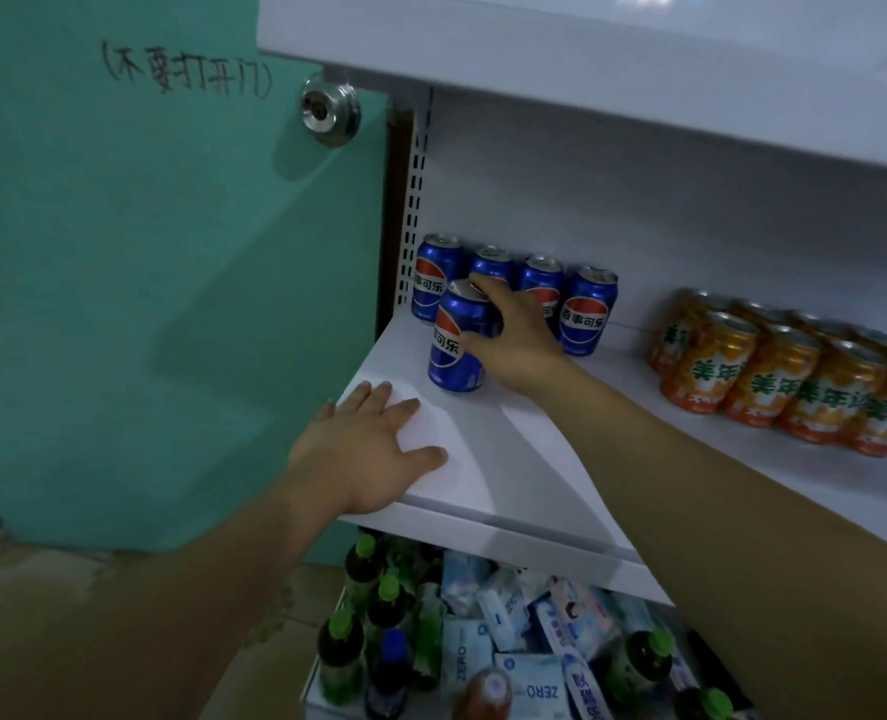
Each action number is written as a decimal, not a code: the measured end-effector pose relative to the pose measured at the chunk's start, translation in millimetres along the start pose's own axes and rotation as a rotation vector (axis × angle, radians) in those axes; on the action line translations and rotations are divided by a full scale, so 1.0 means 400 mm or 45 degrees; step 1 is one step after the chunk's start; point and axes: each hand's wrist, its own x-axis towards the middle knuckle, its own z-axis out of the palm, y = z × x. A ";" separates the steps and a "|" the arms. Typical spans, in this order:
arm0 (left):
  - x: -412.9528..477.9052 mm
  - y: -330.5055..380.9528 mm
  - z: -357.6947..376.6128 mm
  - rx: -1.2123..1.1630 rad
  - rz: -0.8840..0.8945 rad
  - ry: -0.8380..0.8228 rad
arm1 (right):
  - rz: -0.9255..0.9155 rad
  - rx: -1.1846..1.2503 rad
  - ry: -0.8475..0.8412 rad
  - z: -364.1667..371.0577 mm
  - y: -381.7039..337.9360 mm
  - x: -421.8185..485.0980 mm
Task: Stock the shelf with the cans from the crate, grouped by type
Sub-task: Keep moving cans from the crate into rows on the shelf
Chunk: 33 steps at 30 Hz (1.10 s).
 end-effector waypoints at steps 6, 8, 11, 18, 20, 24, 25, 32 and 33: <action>0.000 -0.002 0.002 -0.006 0.005 0.004 | -0.044 0.054 -0.017 0.029 -0.004 0.041; 0.000 -0.004 0.003 -0.010 0.008 0.006 | -0.064 0.062 0.007 0.041 -0.004 0.054; -0.002 -0.004 0.004 -0.010 0.011 0.004 | -0.111 0.028 0.082 0.060 -0.003 0.075; -0.001 -0.003 0.004 -0.019 0.008 0.010 | -0.142 0.125 0.100 0.098 0.003 0.120; -0.001 -0.004 0.006 -0.029 0.008 0.022 | -0.142 0.102 0.107 0.109 0.002 0.132; 0.000 -0.004 0.011 -0.028 0.008 0.036 | -0.131 0.001 0.141 0.123 0.008 0.148; 0.000 -0.004 0.011 -0.026 0.008 0.040 | -0.128 -0.016 0.142 0.126 0.011 0.151; -0.001 -0.006 0.010 -0.040 0.006 0.045 | -0.037 -0.082 0.080 0.117 0.002 0.162; -0.001 -0.006 0.008 -0.043 0.006 0.040 | -0.028 -0.091 0.067 0.110 -0.003 0.156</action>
